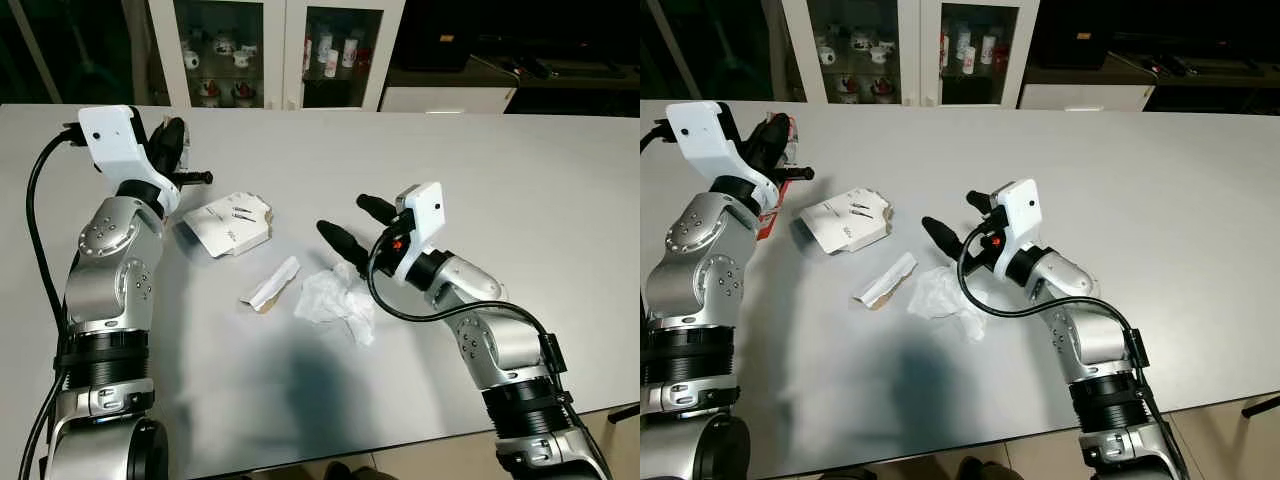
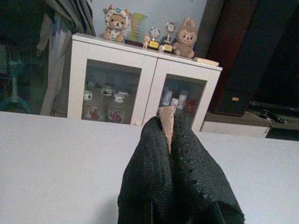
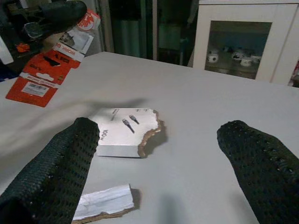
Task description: Picking trash to rubbish bin
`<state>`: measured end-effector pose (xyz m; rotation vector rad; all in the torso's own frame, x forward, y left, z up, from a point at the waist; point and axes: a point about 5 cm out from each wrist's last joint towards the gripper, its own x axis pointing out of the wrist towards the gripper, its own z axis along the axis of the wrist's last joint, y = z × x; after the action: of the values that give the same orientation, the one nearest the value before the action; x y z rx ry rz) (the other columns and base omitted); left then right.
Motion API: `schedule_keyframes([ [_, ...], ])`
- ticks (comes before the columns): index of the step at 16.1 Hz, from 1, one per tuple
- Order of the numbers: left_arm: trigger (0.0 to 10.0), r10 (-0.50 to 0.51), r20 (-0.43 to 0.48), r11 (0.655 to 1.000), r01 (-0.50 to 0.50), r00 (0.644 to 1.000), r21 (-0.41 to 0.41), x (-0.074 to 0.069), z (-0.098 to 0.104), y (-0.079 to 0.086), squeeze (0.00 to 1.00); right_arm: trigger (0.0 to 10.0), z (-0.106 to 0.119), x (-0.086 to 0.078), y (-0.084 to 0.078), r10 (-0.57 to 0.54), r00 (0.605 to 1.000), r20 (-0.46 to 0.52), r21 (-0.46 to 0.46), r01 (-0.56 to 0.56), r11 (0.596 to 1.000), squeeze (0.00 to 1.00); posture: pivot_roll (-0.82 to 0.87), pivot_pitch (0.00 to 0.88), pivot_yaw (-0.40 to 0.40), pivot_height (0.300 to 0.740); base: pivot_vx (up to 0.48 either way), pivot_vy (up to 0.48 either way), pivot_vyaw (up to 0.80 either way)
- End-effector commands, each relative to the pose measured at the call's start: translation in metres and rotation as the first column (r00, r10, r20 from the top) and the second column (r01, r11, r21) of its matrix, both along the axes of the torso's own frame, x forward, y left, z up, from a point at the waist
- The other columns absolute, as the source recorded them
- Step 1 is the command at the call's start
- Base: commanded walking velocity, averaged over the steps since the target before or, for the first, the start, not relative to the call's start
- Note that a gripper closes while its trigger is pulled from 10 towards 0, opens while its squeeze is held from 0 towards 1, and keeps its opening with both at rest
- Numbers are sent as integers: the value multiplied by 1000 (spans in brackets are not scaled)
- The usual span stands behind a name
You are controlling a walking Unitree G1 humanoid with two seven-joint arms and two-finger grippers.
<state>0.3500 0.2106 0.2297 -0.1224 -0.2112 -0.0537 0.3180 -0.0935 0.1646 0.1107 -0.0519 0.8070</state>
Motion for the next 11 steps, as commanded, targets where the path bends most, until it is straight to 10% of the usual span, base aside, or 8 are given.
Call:
schedule_keyframes([
  [1, 10000, -4, -1, 1000, 4, 1000, 5, 2, 0, -3, 0, 10000, 3, 2, 2, 6, 1000, -9, 23, -6, 1000, 1000, 13, 55, -105, 740, 0, 0, 0],
  [7, 10000, -8, 6, 1000, 8, 1000, 14, 1, -1, -5, 0, 10000, 2, 1, 25, 105, 995, 0, 11, -105, 994, 1000, 22, 33, -107, 740, 0, 0, 0],
  [8, 10000, -12, 6, 1000, 11, 1000, 16, 1, -1, -7, 0, 10000, -6, 2, 27, 114, 993, -17, -30, -114, 993, 0, 24, 34, -110, 740, 0, 0, 0],
  [11, 10000, -22, 3, 1000, 22, 1000, 16, 1, -2, -12, 0, 10000, -28, 7, 25, 89, 990, -105, -96, -99, 990, 0, 27, 47, -120, 740, 0, 0, 0],
])
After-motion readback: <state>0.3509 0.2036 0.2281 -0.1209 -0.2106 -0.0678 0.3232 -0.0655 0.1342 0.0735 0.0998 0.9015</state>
